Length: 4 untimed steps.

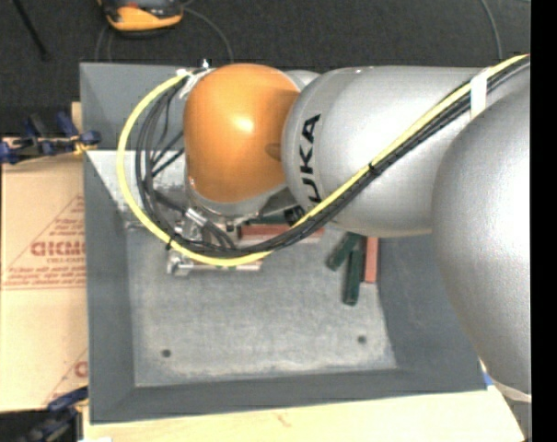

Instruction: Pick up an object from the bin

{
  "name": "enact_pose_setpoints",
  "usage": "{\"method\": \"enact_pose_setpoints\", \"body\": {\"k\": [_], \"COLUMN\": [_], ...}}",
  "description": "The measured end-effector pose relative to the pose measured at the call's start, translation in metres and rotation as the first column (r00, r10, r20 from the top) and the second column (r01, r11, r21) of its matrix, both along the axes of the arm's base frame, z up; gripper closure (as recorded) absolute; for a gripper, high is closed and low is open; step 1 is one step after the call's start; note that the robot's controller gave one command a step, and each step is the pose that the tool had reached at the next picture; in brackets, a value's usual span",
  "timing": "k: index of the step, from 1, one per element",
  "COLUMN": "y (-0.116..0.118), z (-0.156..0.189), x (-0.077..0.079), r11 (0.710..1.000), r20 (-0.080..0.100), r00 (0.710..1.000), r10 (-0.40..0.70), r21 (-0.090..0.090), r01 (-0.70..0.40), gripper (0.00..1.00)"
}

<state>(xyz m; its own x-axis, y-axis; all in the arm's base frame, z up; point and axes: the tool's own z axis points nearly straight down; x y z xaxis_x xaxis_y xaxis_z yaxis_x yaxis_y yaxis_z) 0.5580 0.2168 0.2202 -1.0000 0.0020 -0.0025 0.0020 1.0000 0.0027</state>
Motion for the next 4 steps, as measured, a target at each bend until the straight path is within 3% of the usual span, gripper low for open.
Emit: {"method": "enact_pose_setpoints", "body": {"k": [1, 2, 3, 4], "y": [0.008, 0.009, 0.01, 0.014], "z": [-0.052, -0.09, -0.087, -0.011], "x": [-0.005, -0.009, -0.015, -0.011], "r11": [1.0, 0.997, 0.995, 0.996], "r20": [0.006, -0.005, 0.001, 0.012], "r00": [1.0, 0.997, 0.995, 0.996], "r10": [0.001, 0.074, 0.102, 0.092], "r21": [0.002, -0.005, -0.003, 0.002], "r01": [-0.001, -0.074, -0.102, -0.092], "gripper": [1.0, 1.0, 1.0, 1.0]}}
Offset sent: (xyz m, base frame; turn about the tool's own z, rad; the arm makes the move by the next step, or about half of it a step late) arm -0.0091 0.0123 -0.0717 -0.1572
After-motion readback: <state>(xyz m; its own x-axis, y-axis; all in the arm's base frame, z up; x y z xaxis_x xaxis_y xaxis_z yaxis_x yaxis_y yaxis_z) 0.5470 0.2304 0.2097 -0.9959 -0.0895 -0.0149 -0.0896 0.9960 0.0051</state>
